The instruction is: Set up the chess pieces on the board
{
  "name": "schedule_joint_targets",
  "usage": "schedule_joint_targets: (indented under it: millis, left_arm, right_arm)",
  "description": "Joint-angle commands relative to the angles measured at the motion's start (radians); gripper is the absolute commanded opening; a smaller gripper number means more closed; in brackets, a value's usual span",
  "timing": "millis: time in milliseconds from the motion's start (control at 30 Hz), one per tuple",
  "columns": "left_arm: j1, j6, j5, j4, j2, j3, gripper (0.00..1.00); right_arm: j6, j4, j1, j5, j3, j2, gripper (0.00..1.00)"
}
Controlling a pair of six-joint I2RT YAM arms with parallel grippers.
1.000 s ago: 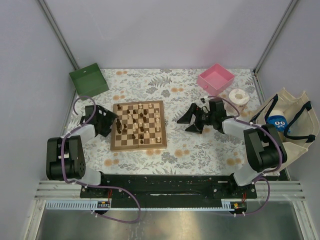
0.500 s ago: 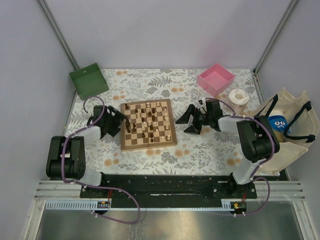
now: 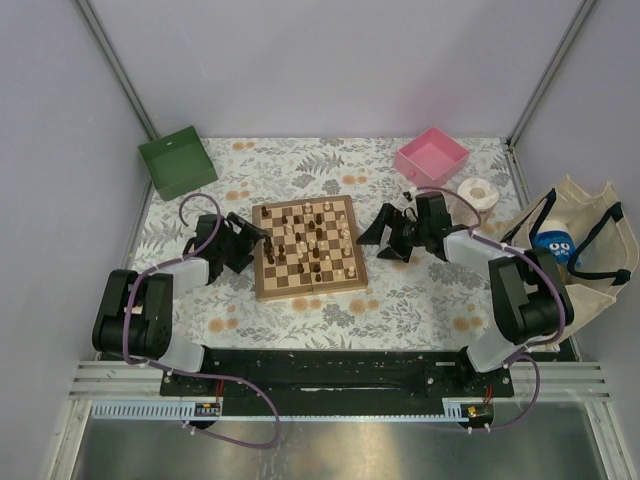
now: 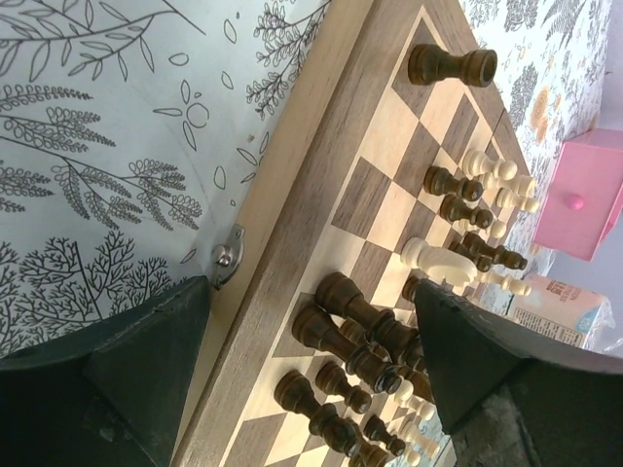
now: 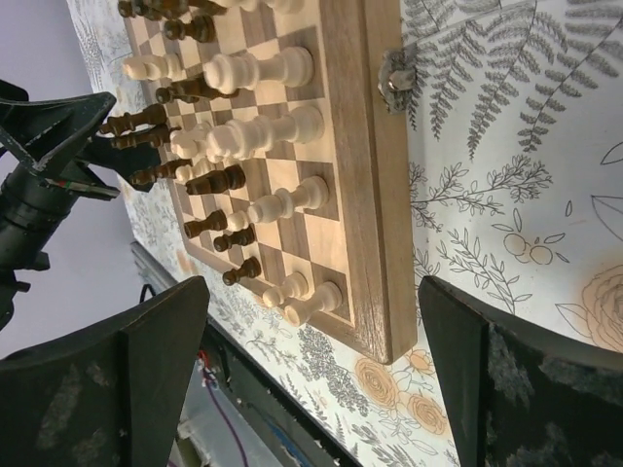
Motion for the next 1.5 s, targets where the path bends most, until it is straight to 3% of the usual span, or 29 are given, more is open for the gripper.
schedule_joint_targets:
  millis: [0, 300, 567, 900, 1100, 1167, 1267, 1333, 1467]
  left_arm:
    - [-0.017, 0.017, -0.034, -0.176, -0.014, -0.036, 0.91]
    - [0.006, 0.108, -0.223, -0.397, -0.167, 0.056, 0.96]
    - [0.075, 0.195, -0.159, -0.408, -0.188, 0.112, 0.99]
    - [0.076, 0.380, -0.214, -0.535, -0.221, 0.267, 0.99]
    - [0.073, 0.531, -0.222, -0.584, -0.253, 0.378, 0.98]
    - [0.069, 0.578, -0.185, -0.571, -0.260, 0.411, 0.98]
    - [0.046, 0.635, -0.076, -0.505, -0.251, 0.439, 0.93]
    - [0.027, 0.649, -0.061, -0.526, -0.226, 0.485, 0.90]
    - [-0.017, 0.651, -0.076, -0.561, -0.224, 0.502, 0.89]
  right_arm:
    - [-0.114, -0.149, 0.007, 0.122, 0.085, -0.117, 0.99]
    - [-0.236, -0.313, 0.029, 0.270, 0.183, -0.260, 0.99]
    - [-0.227, -0.353, 0.079, 0.294, 0.260, -0.232, 0.99]
    - [-0.282, -0.450, 0.106, 0.512, 0.372, -0.299, 0.99]
    - [-0.378, -0.625, 0.190, 0.664, 0.626, -0.241, 0.99]
    - [-0.383, -0.578, 0.210, 0.649, 0.647, -0.255, 0.99]
    - [-0.284, -0.351, 0.208, 0.609, 0.509, -0.318, 0.98]
    - [-0.263, -0.288, 0.201, 0.566, 0.421, -0.358, 0.98]
    - [-0.285, -0.339, 0.193, 0.561, 0.396, -0.350, 0.99]
